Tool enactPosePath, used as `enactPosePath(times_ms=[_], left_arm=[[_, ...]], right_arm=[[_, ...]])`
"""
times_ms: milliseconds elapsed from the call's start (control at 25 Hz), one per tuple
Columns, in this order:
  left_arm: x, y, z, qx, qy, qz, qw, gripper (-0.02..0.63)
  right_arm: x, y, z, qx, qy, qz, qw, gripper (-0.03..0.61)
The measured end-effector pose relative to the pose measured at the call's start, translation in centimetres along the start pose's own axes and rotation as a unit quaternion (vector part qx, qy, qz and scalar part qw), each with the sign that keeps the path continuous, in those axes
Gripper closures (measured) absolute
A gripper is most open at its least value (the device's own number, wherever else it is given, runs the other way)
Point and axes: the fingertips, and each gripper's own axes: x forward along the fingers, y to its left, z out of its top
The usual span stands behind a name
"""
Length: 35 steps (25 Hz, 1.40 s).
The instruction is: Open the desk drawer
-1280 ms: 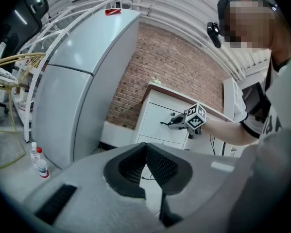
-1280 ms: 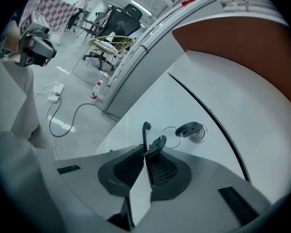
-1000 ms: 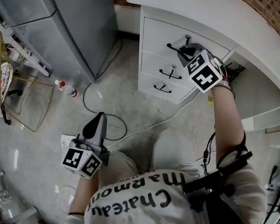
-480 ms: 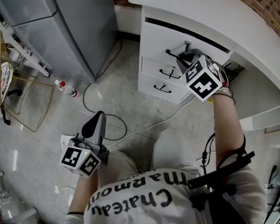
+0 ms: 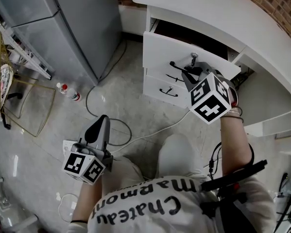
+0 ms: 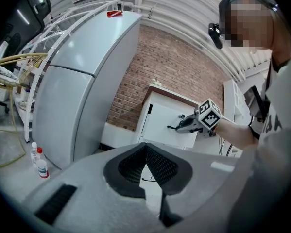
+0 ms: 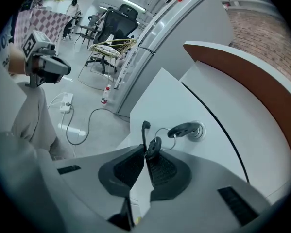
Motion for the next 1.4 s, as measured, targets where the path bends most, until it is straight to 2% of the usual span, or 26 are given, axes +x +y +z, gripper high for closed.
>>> enactPosePath(times_ms=[320,560,840,920,1080,1400], left_arm=[[0.0,-0.2,0.0,-0.004,-0.002,0.001,1.0000,0.598],[0.0,-0.7,-0.4,0.016,0.004,0.002,0.9999,0.598],[-0.3,-0.8,-0.2,0.015,0.001,0.001,0.9999,0.598],[-0.5,-0.7,-0.2,0.025,0.001,0.006,0.9997,0.598],[-0.2,-1.3,-0.5,0.073,0.012,0.007,0.9972,0.598],[0.4,-1.1,-0.2,0.054,0.011,0.006,0.9985,0.598]], right_arm=[[-1.4,2.3,0.4,0.000,0.005,0.005,1.000,0.545],[-2.8,4.0,0.6,0.002,0.002,0.009,1.000,0.545],[-3.8,5.3,1.0,0.002,0.009,0.017,1.000,0.545],[-4.2,5.9,1.2,0.001,0.007,0.018,1.000,0.545],[-4.9,6.3,1.0,0.003,0.011,0.015,1.000,0.543],[-6.1,7.9,1.3,-0.008,0.011,0.025,1.000,0.544]])
